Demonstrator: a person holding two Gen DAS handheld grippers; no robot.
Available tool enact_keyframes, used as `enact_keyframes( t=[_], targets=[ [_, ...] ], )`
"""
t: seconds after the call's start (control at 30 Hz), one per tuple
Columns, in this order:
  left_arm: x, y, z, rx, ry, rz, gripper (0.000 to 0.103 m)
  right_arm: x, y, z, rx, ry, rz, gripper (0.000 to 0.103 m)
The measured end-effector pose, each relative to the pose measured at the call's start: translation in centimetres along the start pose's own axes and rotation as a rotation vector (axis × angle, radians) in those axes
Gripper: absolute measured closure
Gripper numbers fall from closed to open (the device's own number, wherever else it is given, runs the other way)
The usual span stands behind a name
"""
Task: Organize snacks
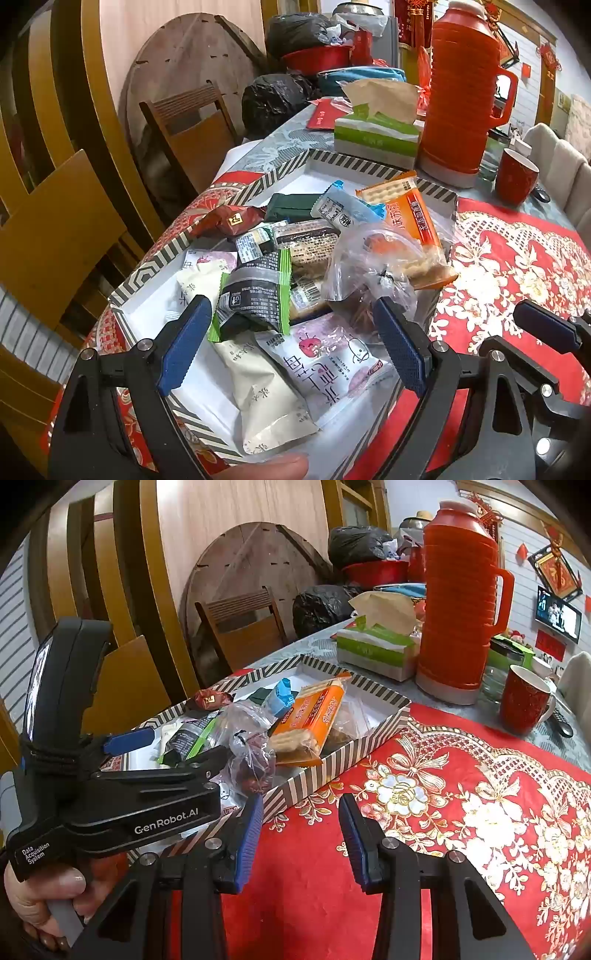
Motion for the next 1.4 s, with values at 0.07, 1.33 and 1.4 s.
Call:
enact_keyframes(
  t=[0.07, 1.33, 1.4],
  targets=[
    [0.0, 0.0, 0.0, 0.001, 0.000, -0.001, 0.014, 0.0, 0.0, 0.0, -0.003, 0.001, 0.001, 0.062],
    [5.5, -6.1, -25.1, -0.182, -0.541, 0.204, 0.014, 14.7, -9.1, -23.6, -0.192, -0.508, 0.172, 0.033],
    [5.9, -7.0, -26.0, -0.177, -0.542, 0.227, 0.013, 14.6, -9.1, -23.6, -0.200, -0.499, 0.171, 0.033]
  ],
)
Point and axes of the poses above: each gripper's, at about its wrist camera, not at the fingertips, and x roughly against the way its jaws point, z to its left, y to its top, the point moved 8 cm from there along -x, roughly the way its jaws point, and after that the axes turned 14 degrees about -z, right-handed, at the moved point
